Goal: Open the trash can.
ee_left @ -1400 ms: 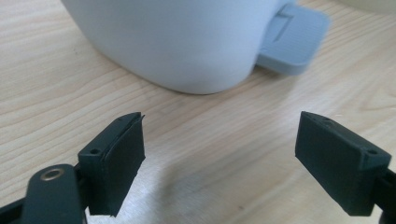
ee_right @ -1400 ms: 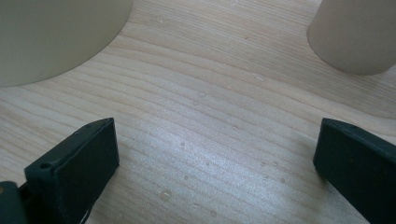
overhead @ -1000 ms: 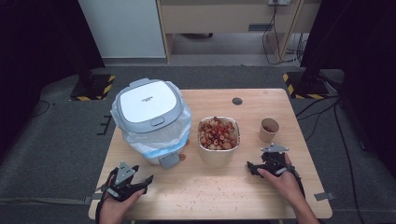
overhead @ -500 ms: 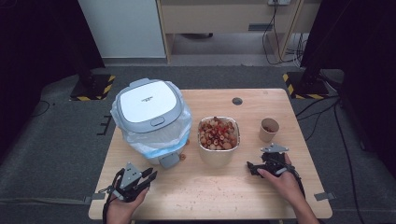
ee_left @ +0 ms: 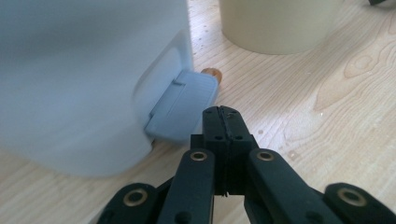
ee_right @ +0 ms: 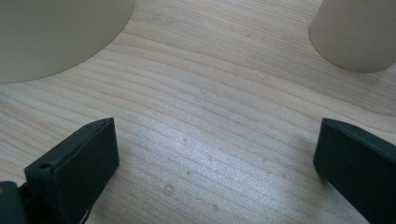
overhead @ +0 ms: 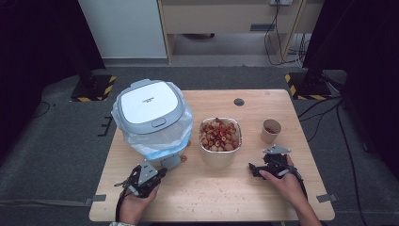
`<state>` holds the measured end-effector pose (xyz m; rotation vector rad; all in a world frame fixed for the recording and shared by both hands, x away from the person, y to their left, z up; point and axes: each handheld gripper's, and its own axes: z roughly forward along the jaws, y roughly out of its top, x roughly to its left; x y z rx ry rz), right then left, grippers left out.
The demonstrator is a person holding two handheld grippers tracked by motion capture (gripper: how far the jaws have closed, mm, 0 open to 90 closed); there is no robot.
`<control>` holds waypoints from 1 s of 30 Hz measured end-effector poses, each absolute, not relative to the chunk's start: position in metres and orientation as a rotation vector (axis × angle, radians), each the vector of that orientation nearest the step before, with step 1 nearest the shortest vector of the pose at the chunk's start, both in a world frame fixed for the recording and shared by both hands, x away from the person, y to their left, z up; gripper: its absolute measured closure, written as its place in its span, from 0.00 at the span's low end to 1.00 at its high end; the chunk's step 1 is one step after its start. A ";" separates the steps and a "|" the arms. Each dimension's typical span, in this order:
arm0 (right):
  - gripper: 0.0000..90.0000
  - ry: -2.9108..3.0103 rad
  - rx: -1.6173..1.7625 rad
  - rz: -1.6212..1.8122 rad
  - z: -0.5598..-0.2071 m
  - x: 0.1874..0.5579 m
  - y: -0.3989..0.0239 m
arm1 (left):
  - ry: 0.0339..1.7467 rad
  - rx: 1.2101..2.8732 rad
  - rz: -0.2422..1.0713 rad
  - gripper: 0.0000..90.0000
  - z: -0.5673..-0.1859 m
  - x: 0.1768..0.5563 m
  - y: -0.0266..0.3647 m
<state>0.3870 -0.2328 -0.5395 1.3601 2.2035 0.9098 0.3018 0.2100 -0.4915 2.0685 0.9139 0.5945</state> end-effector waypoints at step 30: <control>0.01 2.203 1.361 0.909 -0.539 0.387 -0.233 | 0.840 2.110 0.703 1.00 -0.506 0.341 0.195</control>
